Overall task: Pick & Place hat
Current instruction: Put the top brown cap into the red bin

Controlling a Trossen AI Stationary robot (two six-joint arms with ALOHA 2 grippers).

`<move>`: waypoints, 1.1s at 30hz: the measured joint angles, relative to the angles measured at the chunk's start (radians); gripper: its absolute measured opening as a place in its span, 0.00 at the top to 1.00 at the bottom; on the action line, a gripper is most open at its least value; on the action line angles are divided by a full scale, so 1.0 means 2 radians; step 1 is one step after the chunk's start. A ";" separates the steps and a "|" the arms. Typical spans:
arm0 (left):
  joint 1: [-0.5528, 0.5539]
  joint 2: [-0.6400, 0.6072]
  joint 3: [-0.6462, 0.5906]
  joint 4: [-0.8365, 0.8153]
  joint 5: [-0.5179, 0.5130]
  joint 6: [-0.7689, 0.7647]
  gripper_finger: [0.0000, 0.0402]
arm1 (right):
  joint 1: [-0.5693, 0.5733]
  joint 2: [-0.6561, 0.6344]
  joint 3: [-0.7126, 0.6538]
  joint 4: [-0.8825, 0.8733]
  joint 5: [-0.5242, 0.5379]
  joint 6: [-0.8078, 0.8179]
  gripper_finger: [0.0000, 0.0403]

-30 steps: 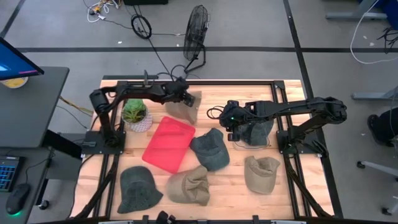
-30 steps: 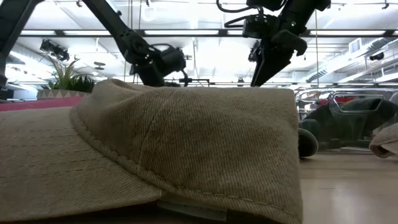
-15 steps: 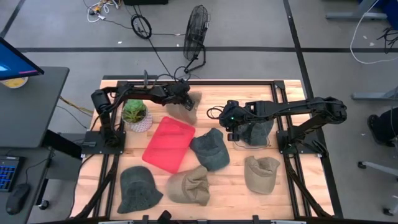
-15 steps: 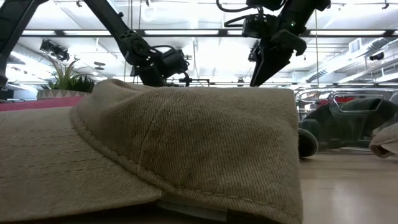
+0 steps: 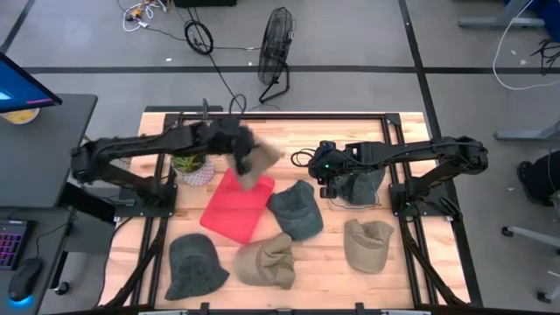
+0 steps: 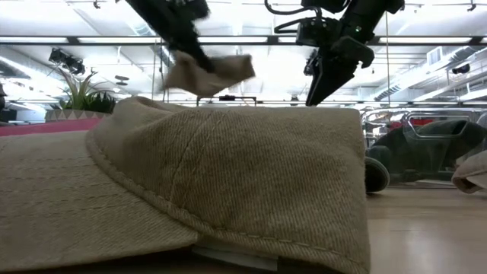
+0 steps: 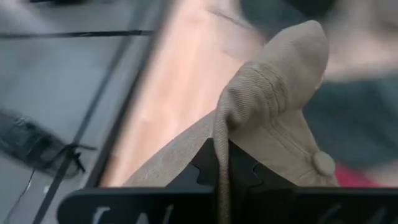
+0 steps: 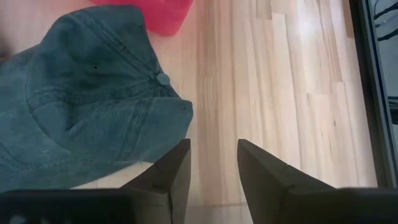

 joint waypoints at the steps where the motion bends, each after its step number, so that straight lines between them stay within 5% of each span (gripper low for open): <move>1: -0.015 -0.011 0.000 -0.034 0.005 0.011 0.99 | 0.000 0.000 0.000 0.000 0.000 0.000 0.67; 8: -0.114 -0.016 -0.001 -0.227 0.010 0.122 0.99 | 0.000 0.000 0.000 0.017 0.000 0.000 0.67; 17: -0.197 0.044 -0.001 -0.174 0.009 0.291 0.99 | 0.000 0.000 0.000 0.024 0.000 0.000 0.67; 28: -0.214 0.150 -0.001 -0.080 0.001 0.283 0.98 | 0.000 0.000 0.000 0.027 -0.001 -0.002 0.67; 33: -0.206 0.178 -0.001 -0.063 0.001 0.178 0.93 | 0.000 0.000 0.000 0.027 -0.001 -0.002 0.67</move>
